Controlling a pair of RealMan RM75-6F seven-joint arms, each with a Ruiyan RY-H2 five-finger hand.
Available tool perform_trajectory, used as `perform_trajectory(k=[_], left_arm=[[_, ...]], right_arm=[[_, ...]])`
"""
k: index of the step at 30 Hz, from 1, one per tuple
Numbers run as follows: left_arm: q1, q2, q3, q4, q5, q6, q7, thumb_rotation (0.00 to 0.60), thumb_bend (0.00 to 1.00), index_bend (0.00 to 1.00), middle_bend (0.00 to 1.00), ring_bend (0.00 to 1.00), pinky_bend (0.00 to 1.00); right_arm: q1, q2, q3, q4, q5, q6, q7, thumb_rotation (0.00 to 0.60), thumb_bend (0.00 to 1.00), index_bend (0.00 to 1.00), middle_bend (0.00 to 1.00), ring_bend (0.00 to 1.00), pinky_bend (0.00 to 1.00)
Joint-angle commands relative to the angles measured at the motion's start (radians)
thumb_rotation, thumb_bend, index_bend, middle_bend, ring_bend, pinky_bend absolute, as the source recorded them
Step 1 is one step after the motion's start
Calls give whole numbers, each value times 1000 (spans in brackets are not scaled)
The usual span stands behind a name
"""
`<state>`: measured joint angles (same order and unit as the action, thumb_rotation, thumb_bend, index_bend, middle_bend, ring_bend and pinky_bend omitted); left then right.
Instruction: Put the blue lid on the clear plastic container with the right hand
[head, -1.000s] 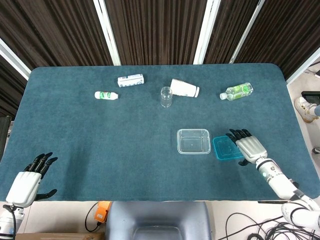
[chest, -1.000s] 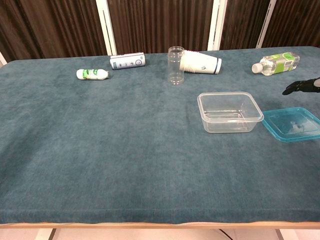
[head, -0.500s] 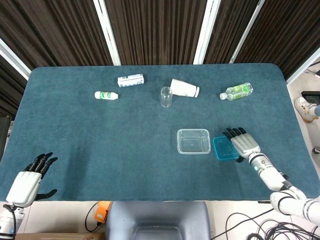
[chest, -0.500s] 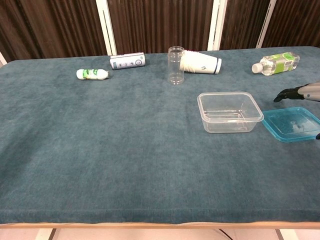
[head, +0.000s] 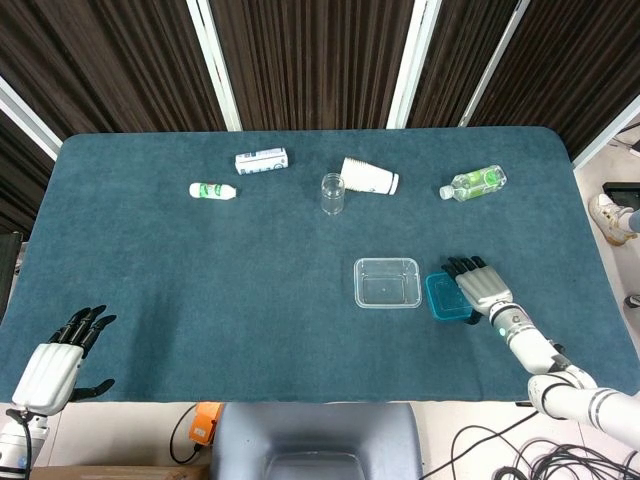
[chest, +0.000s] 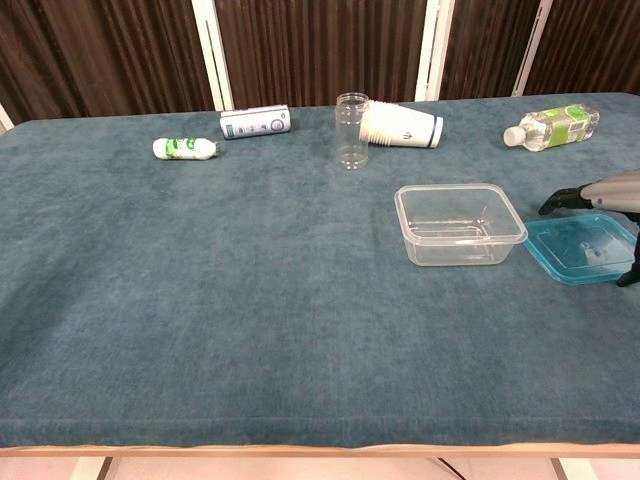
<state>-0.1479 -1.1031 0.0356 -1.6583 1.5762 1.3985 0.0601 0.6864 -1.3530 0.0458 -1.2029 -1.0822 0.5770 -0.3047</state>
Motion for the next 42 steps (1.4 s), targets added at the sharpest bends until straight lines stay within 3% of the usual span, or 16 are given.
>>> perform_trajectory(k=[1,5,8,13,19,25,38,42], left_arm=[[0,0,0,0,0,0,0,600,479,169,73,70,288],[0,1,0,0,-1,-2,0,600,480,169,73,70,288],[1,1,1,-1,1,-1,-1,600,481,169,73,70,289],[1,1,1,0,2,-1,-1,600,479,169,73,70,289],[1,1,2,-1,5,0,1,600,479,169,73,70,289],[1,1,3,-2,6,0,2,600,479,169,73,70,289],[3,3,5,-4,12,3,-2,600,479,169,73,70,289],[2,2,5,-5,13,1,-1,600,479,169,72,70,289]], right_arm=[[7,-10,-5,10,9,-5,-5,600,288,0,0,0,2],[16,-24,-13,25,20,-12,-12,600,288,0,11,24,32],[20,-33,-18,33,24,-13,-12,600,288,0,49,100,139],[21,-38,-20,35,18,-9,7,600,288,0,212,310,348],[8,-25,-13,20,-22,13,72,600,289,51,381,519,517],[-13,4,-8,-8,-71,57,134,600,288,118,454,589,566],[-122,126,-9,-190,-195,274,254,600,288,142,463,596,572],[-137,143,-4,-230,-211,315,262,600,288,262,464,596,571]])
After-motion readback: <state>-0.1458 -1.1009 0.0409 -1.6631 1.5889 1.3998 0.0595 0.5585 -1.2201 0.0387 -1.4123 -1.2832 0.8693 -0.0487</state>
